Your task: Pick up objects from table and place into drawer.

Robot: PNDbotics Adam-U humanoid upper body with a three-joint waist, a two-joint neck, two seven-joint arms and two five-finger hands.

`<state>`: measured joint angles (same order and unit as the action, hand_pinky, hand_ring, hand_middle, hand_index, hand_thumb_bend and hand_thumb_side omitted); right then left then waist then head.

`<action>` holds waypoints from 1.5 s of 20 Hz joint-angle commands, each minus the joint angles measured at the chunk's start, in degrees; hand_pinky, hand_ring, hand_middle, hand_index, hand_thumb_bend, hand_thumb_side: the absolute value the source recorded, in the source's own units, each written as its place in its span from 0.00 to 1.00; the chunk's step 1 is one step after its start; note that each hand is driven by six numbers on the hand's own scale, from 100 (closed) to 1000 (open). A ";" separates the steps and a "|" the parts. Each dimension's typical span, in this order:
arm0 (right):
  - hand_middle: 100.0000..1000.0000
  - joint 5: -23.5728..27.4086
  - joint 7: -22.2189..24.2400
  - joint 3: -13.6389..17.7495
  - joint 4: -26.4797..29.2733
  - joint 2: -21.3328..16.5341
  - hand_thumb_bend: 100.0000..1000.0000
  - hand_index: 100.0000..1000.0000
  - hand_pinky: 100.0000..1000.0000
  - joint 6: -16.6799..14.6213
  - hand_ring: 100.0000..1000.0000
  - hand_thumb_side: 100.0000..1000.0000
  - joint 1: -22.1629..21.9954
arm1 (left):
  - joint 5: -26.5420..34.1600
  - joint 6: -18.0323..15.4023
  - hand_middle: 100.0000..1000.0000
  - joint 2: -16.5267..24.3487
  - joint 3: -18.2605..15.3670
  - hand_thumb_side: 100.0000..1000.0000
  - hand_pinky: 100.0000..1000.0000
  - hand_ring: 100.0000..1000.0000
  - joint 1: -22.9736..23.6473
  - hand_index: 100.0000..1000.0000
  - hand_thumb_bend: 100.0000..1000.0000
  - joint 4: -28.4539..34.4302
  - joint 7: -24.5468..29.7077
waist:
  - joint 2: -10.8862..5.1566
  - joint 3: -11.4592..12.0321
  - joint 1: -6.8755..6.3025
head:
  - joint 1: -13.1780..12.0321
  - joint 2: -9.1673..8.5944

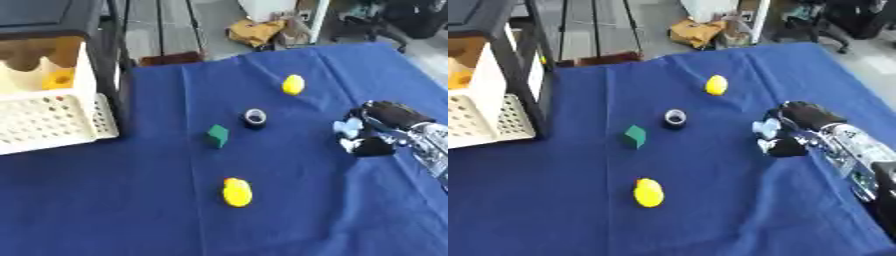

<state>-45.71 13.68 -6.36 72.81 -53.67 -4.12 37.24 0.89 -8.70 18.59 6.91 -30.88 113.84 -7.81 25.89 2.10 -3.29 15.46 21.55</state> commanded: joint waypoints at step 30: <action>0.19 20.70 4.17 -1.93 17.52 -5.02 0.00 0.71 0.51 1.37 0.75 0.65 11.26 | 4.98 2.45 0.67 2.72 -0.13 1.00 0.45 0.73 -1.10 0.92 0.03 0.75 0.38 | -7.00 4.72 6.55 | 0.01 1.94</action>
<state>-26.22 17.64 -8.78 89.20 -56.79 -2.92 47.44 5.58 -6.42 19.76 6.90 -31.24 113.84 -7.55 20.46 7.06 3.46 15.60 23.48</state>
